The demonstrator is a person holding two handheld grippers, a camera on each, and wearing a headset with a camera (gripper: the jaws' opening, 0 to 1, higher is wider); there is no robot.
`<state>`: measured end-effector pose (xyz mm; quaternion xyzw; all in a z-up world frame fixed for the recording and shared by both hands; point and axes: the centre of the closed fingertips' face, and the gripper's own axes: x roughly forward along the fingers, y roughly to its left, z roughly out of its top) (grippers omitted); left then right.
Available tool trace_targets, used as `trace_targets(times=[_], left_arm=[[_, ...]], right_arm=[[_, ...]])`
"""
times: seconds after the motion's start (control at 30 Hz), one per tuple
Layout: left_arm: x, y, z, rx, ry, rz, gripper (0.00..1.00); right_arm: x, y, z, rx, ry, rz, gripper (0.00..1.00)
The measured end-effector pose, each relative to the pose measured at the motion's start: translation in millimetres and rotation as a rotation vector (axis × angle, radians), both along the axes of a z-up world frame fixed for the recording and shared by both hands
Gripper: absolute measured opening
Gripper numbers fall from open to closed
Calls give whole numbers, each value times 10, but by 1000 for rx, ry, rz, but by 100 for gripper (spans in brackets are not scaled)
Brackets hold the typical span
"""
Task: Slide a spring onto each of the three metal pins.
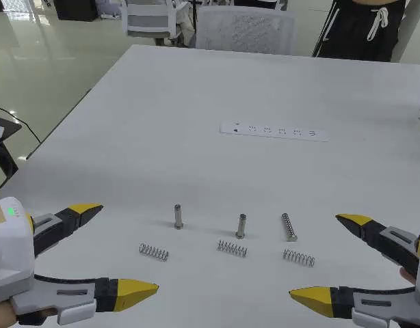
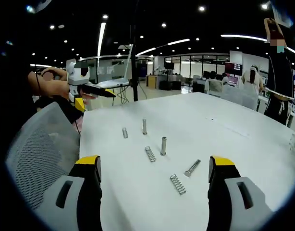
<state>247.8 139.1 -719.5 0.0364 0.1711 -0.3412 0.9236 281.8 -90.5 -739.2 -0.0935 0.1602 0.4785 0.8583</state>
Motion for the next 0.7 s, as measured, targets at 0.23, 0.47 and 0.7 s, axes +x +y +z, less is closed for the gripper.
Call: trace_targets(times=[0.23,0.47,0.7], left_arm=[[-9,1,-4,-2,3,3,95],[-9,16,-13,-2,5,8,95],[0,24,-30,-2,6,10,95]], right_arm=[[11,-5,-9,3,4,-2,93],[13,13,-28,6,9,5,93],[21,15,-32,6,7,12,93]])
